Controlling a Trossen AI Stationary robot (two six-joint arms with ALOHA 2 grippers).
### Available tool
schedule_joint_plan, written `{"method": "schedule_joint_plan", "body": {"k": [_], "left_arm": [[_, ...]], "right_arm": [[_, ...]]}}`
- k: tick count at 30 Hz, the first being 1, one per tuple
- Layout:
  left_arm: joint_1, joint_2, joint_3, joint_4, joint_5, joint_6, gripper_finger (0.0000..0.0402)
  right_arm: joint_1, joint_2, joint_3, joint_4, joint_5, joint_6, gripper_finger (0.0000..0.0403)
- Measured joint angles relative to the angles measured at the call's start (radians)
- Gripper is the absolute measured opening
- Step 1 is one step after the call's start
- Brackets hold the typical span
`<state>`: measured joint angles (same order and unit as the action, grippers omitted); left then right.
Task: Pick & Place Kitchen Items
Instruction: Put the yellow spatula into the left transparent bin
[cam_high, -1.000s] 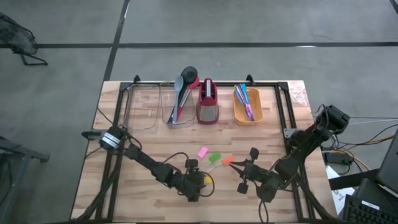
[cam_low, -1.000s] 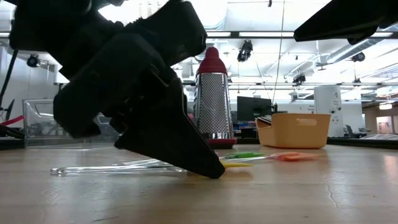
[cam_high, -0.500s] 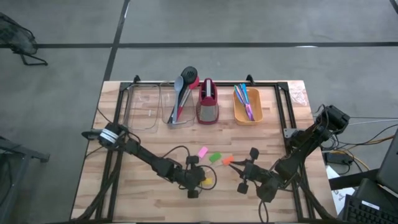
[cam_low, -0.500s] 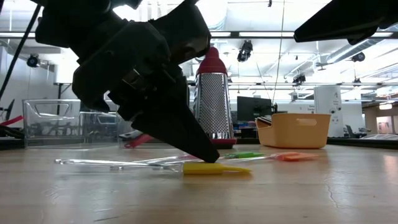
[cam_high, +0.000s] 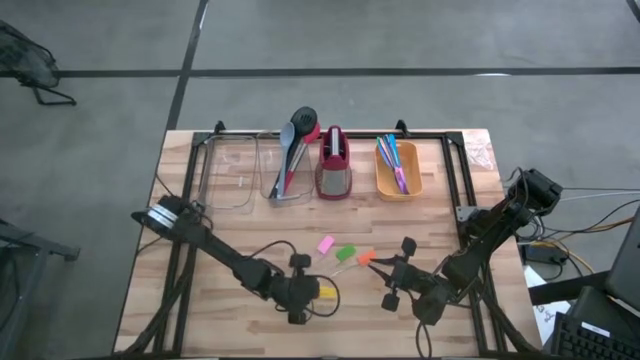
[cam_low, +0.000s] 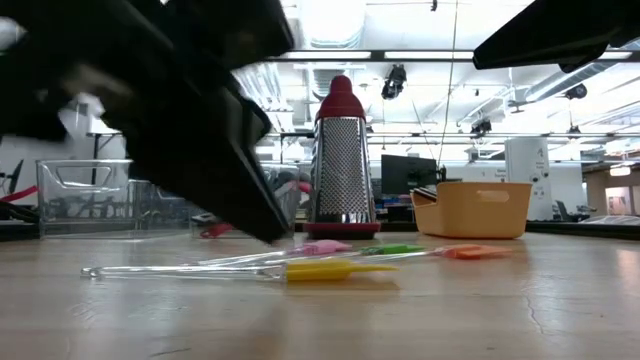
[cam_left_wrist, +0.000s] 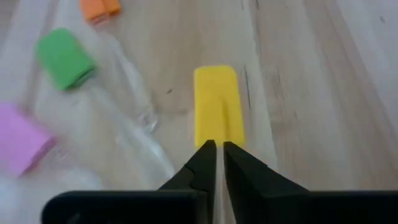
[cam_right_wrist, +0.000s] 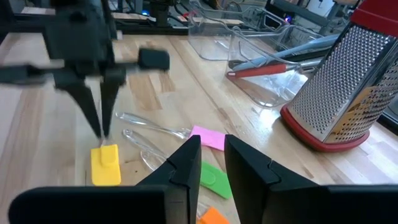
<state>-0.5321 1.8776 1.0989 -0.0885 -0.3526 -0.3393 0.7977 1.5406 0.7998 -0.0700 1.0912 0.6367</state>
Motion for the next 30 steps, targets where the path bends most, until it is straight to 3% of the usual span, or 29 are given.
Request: {"method": "schedule_joint_plan", "body": {"k": [9,16,21,23,30], "left_arm": [[-0.035,-0.137,-0.044,-0.304,-0.013,-0.183,0.0113],[-0.025,-0.130,-0.104,-0.144,-0.015,-0.145,0.0200],[-0.034,-0.125,-0.105,-0.017,-0.013,-0.035,0.0217],[-0.036,-0.118,-0.106,-0.018,-0.013,-0.038,0.0217],[-0.038,-0.079,-0.109,-0.025,-0.029,-0.094,0.0216]], "right_arm": [[0.000,0.000,-0.002,0.001,0.000,0.000,0.0049],[-0.002,0.000,-0.002,0.001,0.000,0.000,0.0035],[-0.006,0.000,-0.002,0.008,-0.005,0.001,0.0033],[-0.011,0.000,-0.002,0.022,-0.059,0.004,0.0035],[-0.116,0.026,-0.002,0.132,-0.416,-0.007,0.0054]]}}
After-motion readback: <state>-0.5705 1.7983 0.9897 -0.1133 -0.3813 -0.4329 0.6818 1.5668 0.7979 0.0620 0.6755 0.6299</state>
